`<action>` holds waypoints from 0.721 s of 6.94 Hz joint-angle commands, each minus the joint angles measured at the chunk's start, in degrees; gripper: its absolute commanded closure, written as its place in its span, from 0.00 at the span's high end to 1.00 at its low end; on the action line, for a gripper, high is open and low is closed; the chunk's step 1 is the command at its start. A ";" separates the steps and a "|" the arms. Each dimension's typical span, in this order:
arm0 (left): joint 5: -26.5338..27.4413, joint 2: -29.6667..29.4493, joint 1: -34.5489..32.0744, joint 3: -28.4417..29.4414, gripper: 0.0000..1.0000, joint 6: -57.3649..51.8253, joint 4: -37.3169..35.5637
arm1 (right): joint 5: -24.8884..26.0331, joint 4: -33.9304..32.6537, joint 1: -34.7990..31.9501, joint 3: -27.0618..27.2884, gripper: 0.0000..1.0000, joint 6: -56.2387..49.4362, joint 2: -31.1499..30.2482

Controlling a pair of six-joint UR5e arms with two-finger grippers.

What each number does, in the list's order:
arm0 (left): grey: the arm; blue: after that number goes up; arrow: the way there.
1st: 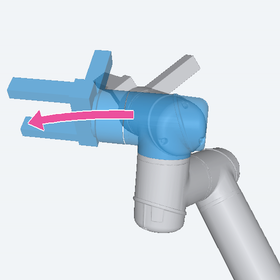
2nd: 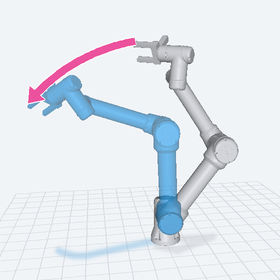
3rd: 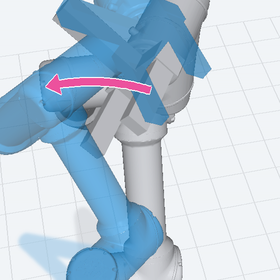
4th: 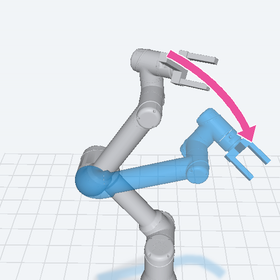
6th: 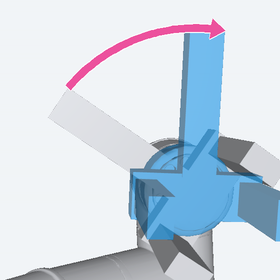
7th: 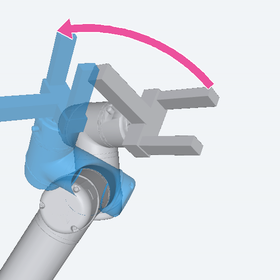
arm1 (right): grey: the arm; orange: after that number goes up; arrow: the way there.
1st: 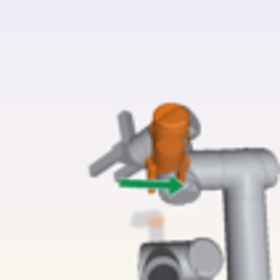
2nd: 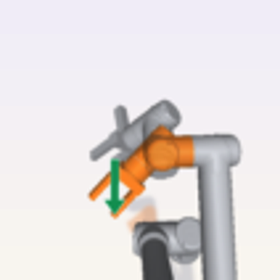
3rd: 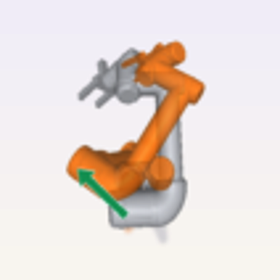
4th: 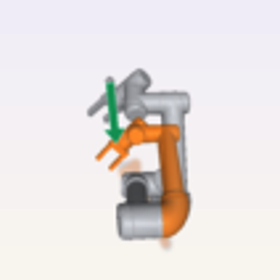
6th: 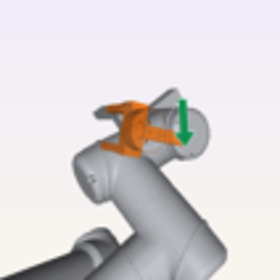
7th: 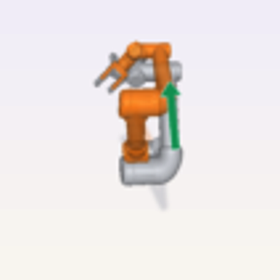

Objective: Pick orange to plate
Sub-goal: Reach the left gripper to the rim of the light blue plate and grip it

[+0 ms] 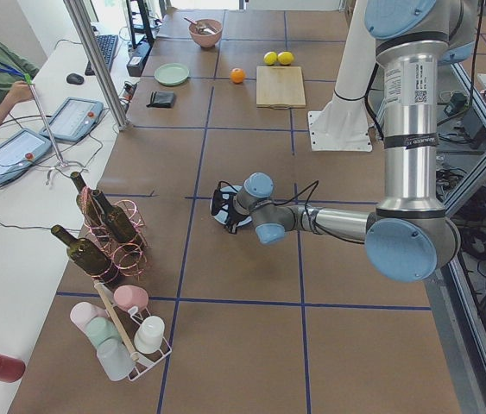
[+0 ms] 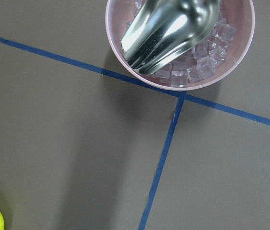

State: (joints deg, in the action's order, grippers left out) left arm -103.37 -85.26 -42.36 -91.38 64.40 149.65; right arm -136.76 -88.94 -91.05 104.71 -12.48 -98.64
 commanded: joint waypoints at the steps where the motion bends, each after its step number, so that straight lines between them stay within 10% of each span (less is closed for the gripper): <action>1: 0.01 0.00 0.08 -0.55 0.00 -0.94 -0.06 | 0.00 0.00 0.00 -0.03 1.00 0.00 0.03; 5: -0.35 -11.80 0.00 -6.89 0.00 -0.25 -8.20 | 0.00 0.00 0.00 0.06 1.00 0.00 0.03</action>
State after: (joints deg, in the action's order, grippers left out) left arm -103.98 -90.80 -42.37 -98.39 63.56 144.99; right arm -136.76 -88.95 -91.05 104.76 -12.48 -98.61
